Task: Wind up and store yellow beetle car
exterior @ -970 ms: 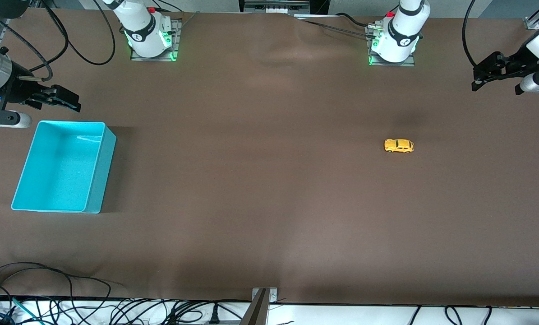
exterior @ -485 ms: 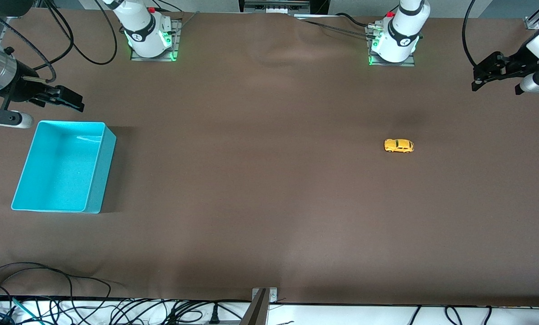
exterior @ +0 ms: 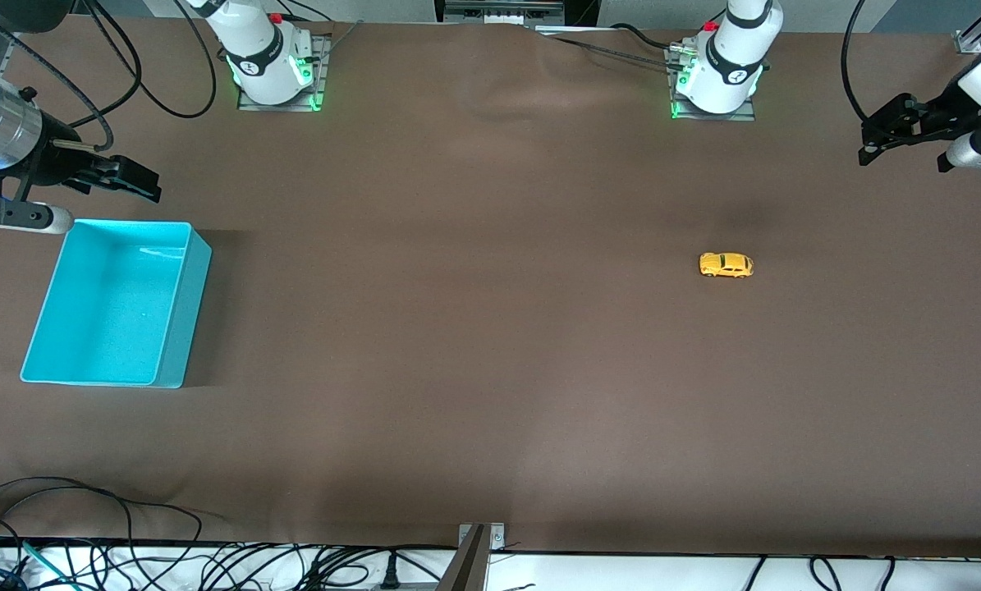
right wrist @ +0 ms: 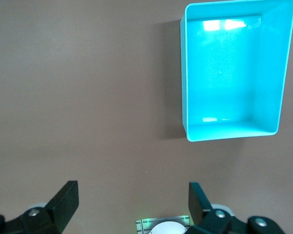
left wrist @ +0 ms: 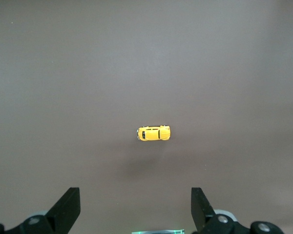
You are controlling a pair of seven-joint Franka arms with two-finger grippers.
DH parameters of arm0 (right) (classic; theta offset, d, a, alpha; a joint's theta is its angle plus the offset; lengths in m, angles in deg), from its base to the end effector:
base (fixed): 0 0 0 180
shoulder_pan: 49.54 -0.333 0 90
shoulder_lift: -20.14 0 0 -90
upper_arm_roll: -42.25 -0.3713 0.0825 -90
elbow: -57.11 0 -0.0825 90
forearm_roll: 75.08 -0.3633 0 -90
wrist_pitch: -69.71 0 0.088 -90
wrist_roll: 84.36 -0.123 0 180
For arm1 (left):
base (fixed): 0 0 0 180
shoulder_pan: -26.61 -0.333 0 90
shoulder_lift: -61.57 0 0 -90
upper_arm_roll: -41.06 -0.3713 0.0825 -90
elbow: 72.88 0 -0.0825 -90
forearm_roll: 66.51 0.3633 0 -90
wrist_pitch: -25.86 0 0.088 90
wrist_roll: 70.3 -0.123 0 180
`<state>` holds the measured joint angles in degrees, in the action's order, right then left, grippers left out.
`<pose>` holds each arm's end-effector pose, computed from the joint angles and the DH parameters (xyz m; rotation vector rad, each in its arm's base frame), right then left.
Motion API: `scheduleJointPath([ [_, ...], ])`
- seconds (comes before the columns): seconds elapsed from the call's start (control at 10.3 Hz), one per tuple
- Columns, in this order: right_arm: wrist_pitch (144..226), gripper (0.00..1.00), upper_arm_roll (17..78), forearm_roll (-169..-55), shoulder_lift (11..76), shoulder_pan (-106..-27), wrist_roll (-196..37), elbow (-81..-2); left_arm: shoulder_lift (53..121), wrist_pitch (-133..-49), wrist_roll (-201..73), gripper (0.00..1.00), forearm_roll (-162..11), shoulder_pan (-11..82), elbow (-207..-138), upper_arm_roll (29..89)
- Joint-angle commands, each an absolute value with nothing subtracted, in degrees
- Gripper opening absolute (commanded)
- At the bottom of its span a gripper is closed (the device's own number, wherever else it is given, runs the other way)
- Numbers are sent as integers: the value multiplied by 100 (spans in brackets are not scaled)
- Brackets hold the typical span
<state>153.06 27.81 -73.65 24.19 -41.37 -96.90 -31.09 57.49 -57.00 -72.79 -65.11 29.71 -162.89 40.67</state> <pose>0.5397 0.0504 0.6317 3.0960 -0.1699 -0.2328 0.4933 -0.0199 0.6898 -3.1135 0.1377 0.0834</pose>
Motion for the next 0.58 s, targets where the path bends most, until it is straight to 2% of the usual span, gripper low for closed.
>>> scheduleJointPath([
  [0.0, 15206, 100, 2740, -7368, 2427, -4101, -9772, -3034, 5761, -5579, -7224, 100, -6484, 2977, -16147, 4088],
  [0.49, 15250, 100, 2740, -7376, 2435, -4101, -9728, -3026, 5761, -5579, -7224, 100, -6484, 2977, -16147, 4079],
])
